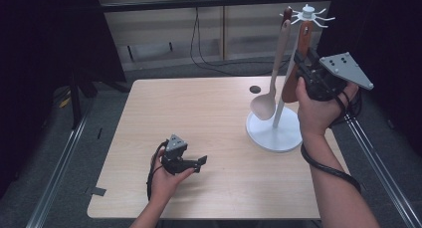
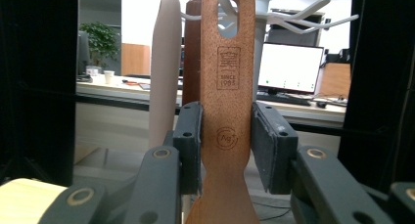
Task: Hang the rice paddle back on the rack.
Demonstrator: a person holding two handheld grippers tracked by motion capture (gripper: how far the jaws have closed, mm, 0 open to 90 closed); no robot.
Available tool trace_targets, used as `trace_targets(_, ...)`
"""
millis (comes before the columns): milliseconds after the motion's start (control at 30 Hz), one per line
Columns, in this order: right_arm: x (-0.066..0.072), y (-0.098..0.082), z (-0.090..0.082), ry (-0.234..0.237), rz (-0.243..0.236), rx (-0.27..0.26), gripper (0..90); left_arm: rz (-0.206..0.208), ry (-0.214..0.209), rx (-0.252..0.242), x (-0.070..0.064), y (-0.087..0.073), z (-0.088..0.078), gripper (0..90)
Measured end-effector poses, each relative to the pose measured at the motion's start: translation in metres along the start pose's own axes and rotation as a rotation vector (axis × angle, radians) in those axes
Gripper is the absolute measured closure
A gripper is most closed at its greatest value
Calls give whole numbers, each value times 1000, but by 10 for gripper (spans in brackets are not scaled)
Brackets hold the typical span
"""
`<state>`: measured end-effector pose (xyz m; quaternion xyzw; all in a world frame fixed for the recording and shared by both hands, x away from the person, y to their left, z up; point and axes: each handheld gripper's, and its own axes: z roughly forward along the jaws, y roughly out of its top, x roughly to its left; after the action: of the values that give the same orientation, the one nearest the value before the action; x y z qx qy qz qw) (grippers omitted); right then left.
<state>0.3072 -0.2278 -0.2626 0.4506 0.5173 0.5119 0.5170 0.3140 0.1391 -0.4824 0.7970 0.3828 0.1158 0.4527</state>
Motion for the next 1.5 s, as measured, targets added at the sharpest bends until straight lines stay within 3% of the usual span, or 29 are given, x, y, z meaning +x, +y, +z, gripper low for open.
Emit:
trace_targets(633, -3, -5, 2, -13, -36, -14, 666, -7, 1, -3, -1, 0, 0, 104)
trace_targets(1167, -6, -6, -4, -16, -17, -49, 579, 4, -2, -1, -1, 0, 1, 104)
trace_targets(1500, -4, -11, -10, 67, 15, -52, 429, 15, 0, 10, -1, 0, 0, 104)
